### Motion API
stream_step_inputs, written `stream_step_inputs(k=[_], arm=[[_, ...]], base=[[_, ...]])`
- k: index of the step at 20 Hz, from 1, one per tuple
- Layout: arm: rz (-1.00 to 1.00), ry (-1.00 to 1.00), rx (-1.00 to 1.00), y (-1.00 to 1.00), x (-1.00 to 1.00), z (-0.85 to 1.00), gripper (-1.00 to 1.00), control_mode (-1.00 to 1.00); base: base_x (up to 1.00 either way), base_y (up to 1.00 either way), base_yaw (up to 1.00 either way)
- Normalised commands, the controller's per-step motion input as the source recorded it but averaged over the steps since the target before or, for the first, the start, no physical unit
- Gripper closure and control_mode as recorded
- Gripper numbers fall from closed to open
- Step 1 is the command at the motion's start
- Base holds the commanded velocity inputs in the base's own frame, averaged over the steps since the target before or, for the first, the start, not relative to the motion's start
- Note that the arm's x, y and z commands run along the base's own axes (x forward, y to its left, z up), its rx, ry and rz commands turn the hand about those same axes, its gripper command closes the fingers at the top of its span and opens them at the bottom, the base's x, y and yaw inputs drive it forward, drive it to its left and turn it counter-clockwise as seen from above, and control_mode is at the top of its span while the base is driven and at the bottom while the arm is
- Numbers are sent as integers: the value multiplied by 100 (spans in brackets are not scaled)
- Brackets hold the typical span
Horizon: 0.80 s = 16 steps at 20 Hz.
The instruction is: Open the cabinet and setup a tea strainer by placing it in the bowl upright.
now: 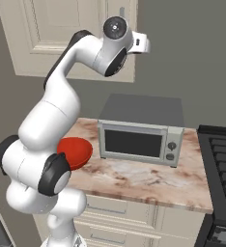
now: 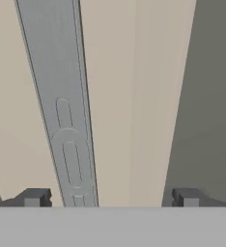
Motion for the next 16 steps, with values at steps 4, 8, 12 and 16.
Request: stream_step_inputs(k=[4, 8, 12, 16], arm=[[1, 0, 0, 3, 24, 0, 100, -100], [0, 0, 0, 0, 0, 0, 100, -100], [0, 0, 0, 0, 0, 0, 100, -100], [0, 0, 0, 0, 0, 0, 100, -100]], base=[[0, 0, 0], [0, 0, 0], [0, 0, 0], [0, 0, 0]])
